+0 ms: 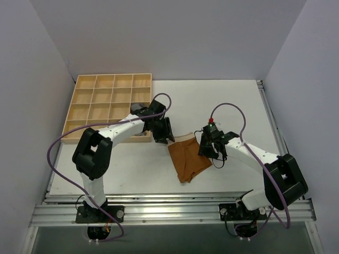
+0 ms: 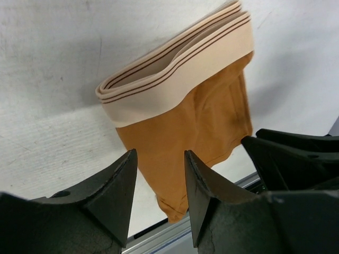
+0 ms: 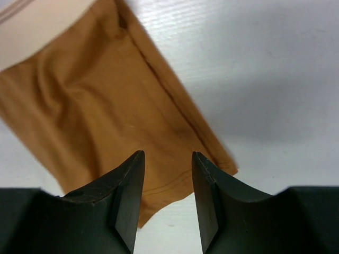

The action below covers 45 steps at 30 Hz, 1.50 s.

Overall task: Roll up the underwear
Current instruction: Fold the underwear

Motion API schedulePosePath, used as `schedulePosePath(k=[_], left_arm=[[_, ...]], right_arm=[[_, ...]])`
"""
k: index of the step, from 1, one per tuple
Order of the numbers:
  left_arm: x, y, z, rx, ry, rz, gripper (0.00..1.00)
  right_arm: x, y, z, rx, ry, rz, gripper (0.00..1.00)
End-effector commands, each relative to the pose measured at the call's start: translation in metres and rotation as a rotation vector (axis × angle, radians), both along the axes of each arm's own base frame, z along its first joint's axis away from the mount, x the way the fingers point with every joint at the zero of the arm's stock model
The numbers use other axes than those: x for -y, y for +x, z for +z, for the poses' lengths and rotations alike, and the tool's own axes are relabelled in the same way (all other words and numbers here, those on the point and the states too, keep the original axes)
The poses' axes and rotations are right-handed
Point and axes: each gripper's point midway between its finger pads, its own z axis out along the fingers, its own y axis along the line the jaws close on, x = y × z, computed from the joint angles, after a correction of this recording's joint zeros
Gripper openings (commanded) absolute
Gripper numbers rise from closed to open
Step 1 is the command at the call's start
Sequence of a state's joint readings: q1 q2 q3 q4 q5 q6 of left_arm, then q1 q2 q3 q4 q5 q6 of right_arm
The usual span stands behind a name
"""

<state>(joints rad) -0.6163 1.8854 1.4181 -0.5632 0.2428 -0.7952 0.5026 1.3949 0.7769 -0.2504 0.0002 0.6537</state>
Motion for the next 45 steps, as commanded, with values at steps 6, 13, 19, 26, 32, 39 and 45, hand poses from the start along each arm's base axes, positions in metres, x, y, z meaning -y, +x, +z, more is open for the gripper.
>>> schedulePosePath(k=[6,13,19,26,32,39,45], left_arm=[[0.007,-0.012,-0.038,-0.079,0.027,-0.015,0.49],[0.000,-0.014,-0.063,-0.113,0.082,-0.019,0.49],[-0.004,-0.014,-0.071,-0.120,0.112,-0.024,0.49],[-0.016,-0.016,-0.086,-0.140,0.172,-0.020,0.49],[-0.022,-0.016,-0.089,-0.144,0.200,-0.021,0.49],[-0.022,-0.015,-0.093,-0.156,0.211,-0.023,0.49],[-0.017,-0.011,-0.089,-0.158,0.198,-0.033,0.49]], right_arm=[[0.035,-0.024,-0.029,-0.089,-0.153,-0.055,0.32],[0.045,-0.039,-0.045,-0.131,-0.175,-0.088,0.17],[0.055,-0.045,-0.049,-0.143,-0.213,-0.112,0.00],[0.072,-0.051,-0.046,-0.163,-0.289,-0.198,0.00],[0.088,-0.054,-0.042,-0.160,-0.369,-0.297,0.00],[0.083,-0.051,-0.043,-0.159,-0.348,-0.308,0.10],[0.084,-0.049,-0.039,-0.151,-0.351,-0.321,0.09]])
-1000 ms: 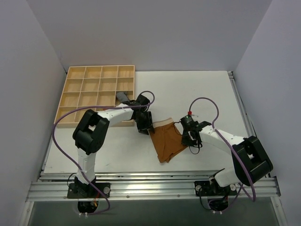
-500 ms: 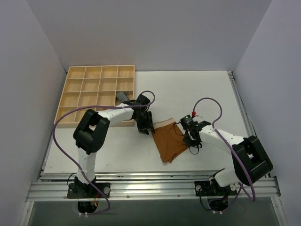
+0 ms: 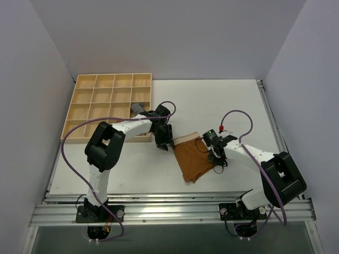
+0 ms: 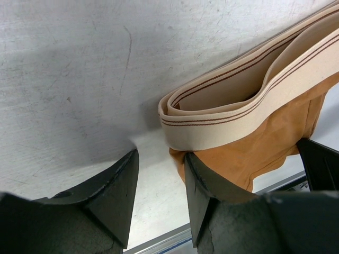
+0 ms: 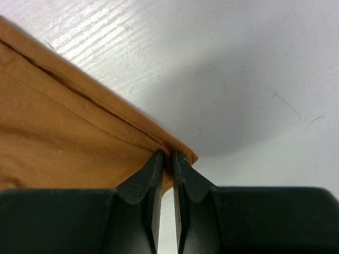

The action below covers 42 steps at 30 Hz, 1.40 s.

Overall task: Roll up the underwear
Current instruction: Fold the underwear

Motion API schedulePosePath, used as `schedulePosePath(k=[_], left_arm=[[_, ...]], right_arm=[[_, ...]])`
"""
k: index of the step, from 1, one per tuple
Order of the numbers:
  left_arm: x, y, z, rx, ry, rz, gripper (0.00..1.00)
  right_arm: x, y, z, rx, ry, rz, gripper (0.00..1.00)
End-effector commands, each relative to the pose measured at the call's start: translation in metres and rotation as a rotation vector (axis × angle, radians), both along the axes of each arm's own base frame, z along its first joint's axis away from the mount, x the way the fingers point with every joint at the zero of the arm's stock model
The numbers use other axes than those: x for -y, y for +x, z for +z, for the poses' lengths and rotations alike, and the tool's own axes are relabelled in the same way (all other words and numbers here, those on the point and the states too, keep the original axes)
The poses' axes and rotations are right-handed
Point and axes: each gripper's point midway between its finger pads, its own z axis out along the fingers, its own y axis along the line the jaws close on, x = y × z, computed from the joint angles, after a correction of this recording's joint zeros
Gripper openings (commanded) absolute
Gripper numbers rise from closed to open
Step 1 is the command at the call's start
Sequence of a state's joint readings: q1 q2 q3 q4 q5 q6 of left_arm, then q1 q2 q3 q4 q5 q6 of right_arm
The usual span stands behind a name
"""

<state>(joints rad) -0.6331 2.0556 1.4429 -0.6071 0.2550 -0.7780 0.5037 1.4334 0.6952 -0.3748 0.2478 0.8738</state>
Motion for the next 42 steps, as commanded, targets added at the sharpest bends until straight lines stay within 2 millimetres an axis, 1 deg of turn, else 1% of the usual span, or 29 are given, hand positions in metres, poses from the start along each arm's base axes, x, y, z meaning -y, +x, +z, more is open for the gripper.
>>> schedulePosePath(k=[1,3,4,5,6,7,8,9,10,13,14,15,17,18,19,21,22,24,26,27,30,33,34,36,37,38,40,41,42], left_arm=[[-0.013,0.009,-0.020,0.003,0.084,-0.004,0.49],[-0.008,0.010,-0.012,0.010,0.061,-0.011,0.50],[-0.004,0.013,-0.006,0.021,0.036,-0.015,0.51],[0.001,0.014,0.006,0.041,0.001,-0.020,0.52],[0.006,0.017,0.015,0.060,-0.031,-0.026,0.54],[0.008,0.019,0.021,0.070,-0.047,-0.023,0.55],[0.013,0.023,0.032,0.099,-0.079,-0.027,0.56],[0.015,0.024,0.035,0.104,-0.098,-0.029,0.57],[0.017,0.024,0.040,0.105,-0.117,-0.033,0.58],[0.021,0.029,0.044,0.100,-0.140,-0.041,0.58],[0.021,0.030,0.040,0.090,-0.135,-0.041,0.58],[0.022,0.032,0.044,0.088,-0.135,-0.043,0.58],[0.023,0.034,0.048,0.093,-0.139,-0.048,0.57],[0.024,0.034,0.051,0.098,-0.142,-0.050,0.57],[0.023,0.035,0.054,0.100,-0.140,-0.046,0.57],[0.020,0.035,0.059,0.105,-0.128,-0.041,0.57],[0.020,0.034,0.059,0.100,-0.123,-0.039,0.57],[0.017,0.032,0.056,0.081,-0.112,-0.035,0.56],[0.017,0.030,0.047,0.061,-0.102,-0.029,0.56],[0.018,0.029,0.043,0.051,-0.105,-0.029,0.56],[0.019,0.029,0.034,0.033,-0.102,-0.035,0.55],[0.017,0.030,0.026,0.025,-0.089,-0.039,0.55],[0.016,0.031,0.025,0.028,-0.089,-0.040,0.55],[0.015,0.037,0.029,0.038,-0.093,-0.032,0.55],[0.014,0.040,0.032,0.046,-0.097,-0.032,0.54],[0.014,0.043,0.038,0.061,-0.106,-0.028,0.54],[0.015,0.049,0.048,0.085,-0.114,-0.028,0.54],[0.015,0.049,0.053,0.093,-0.110,-0.028,0.54],[0.015,0.051,0.057,0.103,-0.111,-0.026,0.54]], right_arm=[[0.026,-0.018,-0.002,-0.069,-0.122,-0.042,0.09],[0.022,-0.014,0.000,-0.065,-0.109,-0.040,0.10],[0.019,-0.012,0.002,-0.063,-0.099,-0.025,0.13],[0.012,-0.010,0.005,-0.060,-0.066,-0.005,0.15],[0.005,-0.006,0.010,-0.044,-0.043,0.019,0.18],[-0.002,0.003,0.020,-0.004,-0.015,0.053,0.21],[-0.010,0.006,0.026,0.008,0.023,0.075,0.22],[-0.014,0.013,0.032,0.034,0.047,0.090,0.23],[-0.019,0.022,0.042,0.061,0.062,0.128,0.25],[-0.025,0.041,0.055,0.099,0.064,0.169,0.30],[-0.024,0.043,0.053,0.090,0.054,0.193,0.31],[-0.026,0.046,0.051,0.086,0.069,0.202,0.31],[-0.019,0.048,0.038,0.051,0.072,0.207,0.35],[-0.020,0.054,0.036,0.064,0.080,0.214,0.36],[-0.023,0.054,0.030,0.047,0.107,0.236,0.39],[-0.021,0.062,0.026,0.055,0.122,0.262,0.40],[-0.020,0.062,0.019,0.033,0.140,0.265,0.40],[-0.023,0.061,0.014,0.012,0.169,0.291,0.41],[-0.024,0.058,0.008,-0.007,0.193,0.292,0.39],[-0.020,0.054,0.005,-0.018,0.189,0.281,0.39],[-0.021,0.049,0.004,-0.014,0.207,0.280,0.38],[-0.024,0.035,0.000,-0.024,0.250,0.250,0.36],[-0.026,0.025,-0.002,-0.028,0.263,0.247,0.36],[-0.031,0.016,-0.003,-0.022,0.283,0.204,0.35],[-0.038,0.010,0.001,-0.008,0.288,0.215,0.35],[-0.039,0.000,-0.004,-0.019,0.282,0.205,0.35],[-0.049,-0.009,0.000,0.005,0.305,0.162,0.35],[-0.057,-0.021,-0.002,-0.003,0.307,0.184,0.35],[-0.061,-0.027,-0.001,-0.005,0.320,0.147,0.35]])
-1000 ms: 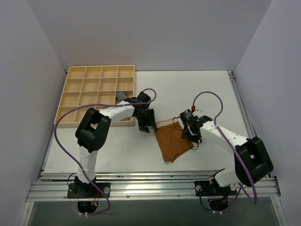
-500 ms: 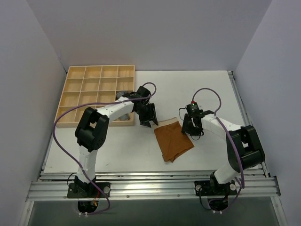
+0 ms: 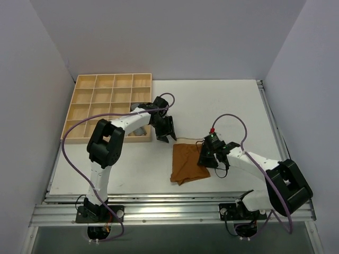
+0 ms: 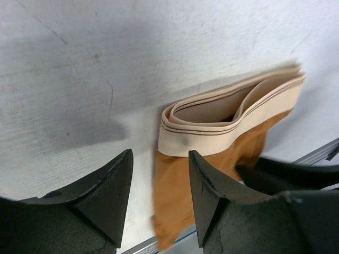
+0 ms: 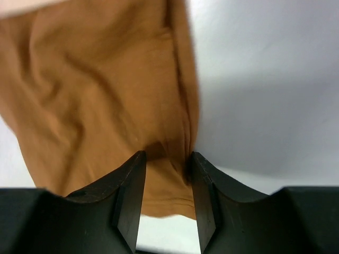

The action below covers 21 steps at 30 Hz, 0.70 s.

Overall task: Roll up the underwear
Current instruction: Fold the underwear

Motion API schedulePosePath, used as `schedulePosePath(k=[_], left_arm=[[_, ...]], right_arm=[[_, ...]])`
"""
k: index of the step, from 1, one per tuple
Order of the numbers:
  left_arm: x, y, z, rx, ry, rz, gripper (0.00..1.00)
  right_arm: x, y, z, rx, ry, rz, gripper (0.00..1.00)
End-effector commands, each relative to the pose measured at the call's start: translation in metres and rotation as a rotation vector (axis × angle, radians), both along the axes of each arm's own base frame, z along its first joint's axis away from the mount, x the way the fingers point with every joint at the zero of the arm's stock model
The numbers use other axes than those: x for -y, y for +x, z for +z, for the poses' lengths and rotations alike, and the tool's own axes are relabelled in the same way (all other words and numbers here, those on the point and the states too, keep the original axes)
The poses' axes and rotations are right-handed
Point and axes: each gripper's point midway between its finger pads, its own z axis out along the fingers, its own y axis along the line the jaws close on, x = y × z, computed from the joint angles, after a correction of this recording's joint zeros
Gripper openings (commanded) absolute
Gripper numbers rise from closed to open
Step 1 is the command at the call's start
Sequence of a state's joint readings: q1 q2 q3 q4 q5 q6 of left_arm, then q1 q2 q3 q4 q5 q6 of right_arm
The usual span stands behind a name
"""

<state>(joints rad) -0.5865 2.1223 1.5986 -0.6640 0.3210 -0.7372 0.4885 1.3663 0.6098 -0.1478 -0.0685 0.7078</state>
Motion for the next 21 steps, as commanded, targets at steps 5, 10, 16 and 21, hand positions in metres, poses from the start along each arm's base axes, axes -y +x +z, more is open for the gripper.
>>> schedulePosePath(k=[5,10,16,21], left_arm=[[0.007,0.018,0.059,0.133,-0.077,0.000,0.54],[0.013,0.014,0.063,0.119,-0.114,-0.004,0.50],[0.034,0.012,0.067,0.100,-0.198,-0.006,0.28],[0.046,0.010,0.052,0.068,-0.202,-0.003,0.14]], right_arm=[[-0.004,-0.023,0.026,0.035,0.025,-0.136,0.38],[0.008,0.007,0.053,0.100,0.024,-0.168,0.44],[0.011,0.042,0.057,0.135,0.099,-0.190,0.48],[0.006,0.065,0.048,0.140,0.126,-0.146,0.48]])
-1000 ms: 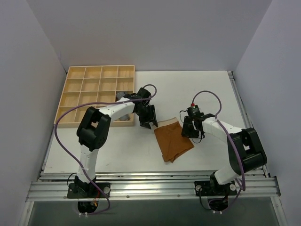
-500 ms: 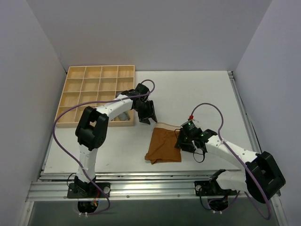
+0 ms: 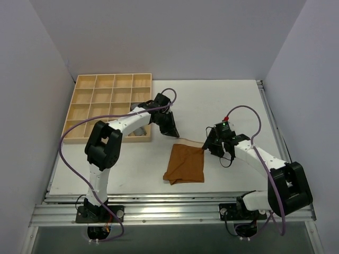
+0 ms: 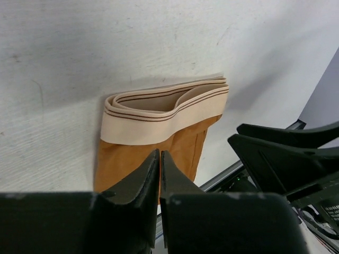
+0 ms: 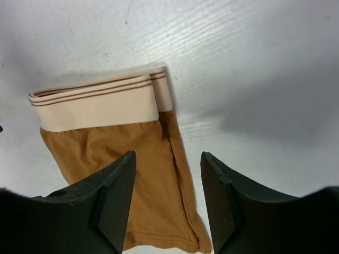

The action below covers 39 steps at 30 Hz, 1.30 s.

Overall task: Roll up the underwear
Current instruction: Fold the underwear

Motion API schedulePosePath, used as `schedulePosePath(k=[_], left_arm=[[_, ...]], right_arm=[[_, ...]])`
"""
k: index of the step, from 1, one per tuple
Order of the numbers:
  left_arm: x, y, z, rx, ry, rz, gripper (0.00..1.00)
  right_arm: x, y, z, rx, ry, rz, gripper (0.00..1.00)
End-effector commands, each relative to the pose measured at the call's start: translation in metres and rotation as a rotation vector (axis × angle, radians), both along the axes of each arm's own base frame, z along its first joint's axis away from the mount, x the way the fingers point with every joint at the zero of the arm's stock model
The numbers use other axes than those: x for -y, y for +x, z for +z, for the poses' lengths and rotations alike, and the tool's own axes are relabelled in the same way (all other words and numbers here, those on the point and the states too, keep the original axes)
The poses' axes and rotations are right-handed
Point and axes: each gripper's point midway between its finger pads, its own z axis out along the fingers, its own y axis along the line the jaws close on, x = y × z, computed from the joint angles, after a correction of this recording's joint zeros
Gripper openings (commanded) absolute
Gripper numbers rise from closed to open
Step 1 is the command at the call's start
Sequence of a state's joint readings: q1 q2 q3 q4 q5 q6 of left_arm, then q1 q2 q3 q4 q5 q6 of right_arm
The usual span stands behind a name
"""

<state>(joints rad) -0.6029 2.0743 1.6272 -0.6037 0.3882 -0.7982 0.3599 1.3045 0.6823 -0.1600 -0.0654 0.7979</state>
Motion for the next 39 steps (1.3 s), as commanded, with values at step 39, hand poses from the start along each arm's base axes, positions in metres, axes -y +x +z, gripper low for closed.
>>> schedulePosePath(k=[39], left_arm=[[0.004,-0.022,-0.078,-0.095,0.079,-0.002,0.08]], right_arm=[[-0.013,0.037,-0.049,-0.035,0.124,0.232,0.32]])
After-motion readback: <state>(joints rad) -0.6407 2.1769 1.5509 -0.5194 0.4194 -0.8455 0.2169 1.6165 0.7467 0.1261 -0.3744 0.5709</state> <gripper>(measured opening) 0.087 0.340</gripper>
